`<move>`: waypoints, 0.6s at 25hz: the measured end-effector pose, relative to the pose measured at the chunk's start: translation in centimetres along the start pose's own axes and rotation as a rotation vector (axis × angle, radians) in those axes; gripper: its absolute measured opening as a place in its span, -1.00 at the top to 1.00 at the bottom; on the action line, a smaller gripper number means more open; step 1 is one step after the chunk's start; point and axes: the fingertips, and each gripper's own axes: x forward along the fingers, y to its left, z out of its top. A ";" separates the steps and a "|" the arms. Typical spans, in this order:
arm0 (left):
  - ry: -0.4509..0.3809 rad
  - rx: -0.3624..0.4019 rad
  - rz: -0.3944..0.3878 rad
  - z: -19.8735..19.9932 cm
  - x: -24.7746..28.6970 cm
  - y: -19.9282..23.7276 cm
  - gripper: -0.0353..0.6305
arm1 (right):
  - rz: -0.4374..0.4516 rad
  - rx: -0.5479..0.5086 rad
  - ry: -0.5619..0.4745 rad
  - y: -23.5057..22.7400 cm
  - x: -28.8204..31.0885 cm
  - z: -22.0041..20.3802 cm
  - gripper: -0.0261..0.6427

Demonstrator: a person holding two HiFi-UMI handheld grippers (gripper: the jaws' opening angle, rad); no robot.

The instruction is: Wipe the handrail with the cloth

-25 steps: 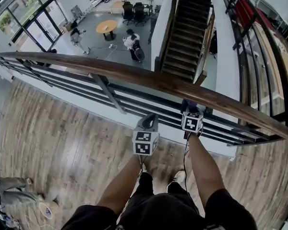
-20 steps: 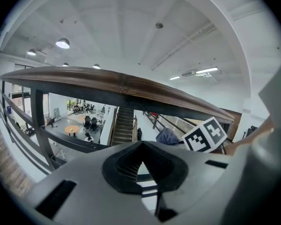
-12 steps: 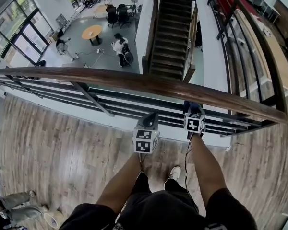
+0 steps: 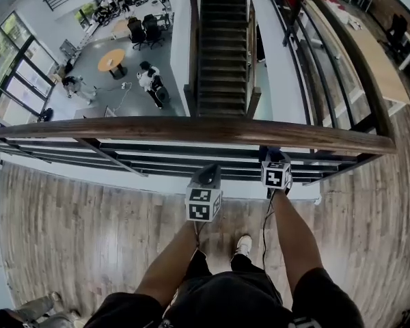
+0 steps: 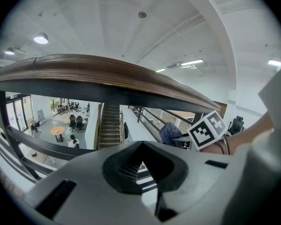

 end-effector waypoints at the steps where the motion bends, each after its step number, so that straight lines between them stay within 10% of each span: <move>1: 0.002 0.007 -0.009 0.2 0.5 -1.0 0.88 | 0.001 0.010 0.001 -0.9 -0.1 -0.2 0.70; 15: 0.027 0.057 -0.098 0.4 7.3 -14.5 0.88 | -0.036 0.129 -0.061 -18.5 -1.4 -4.4 0.70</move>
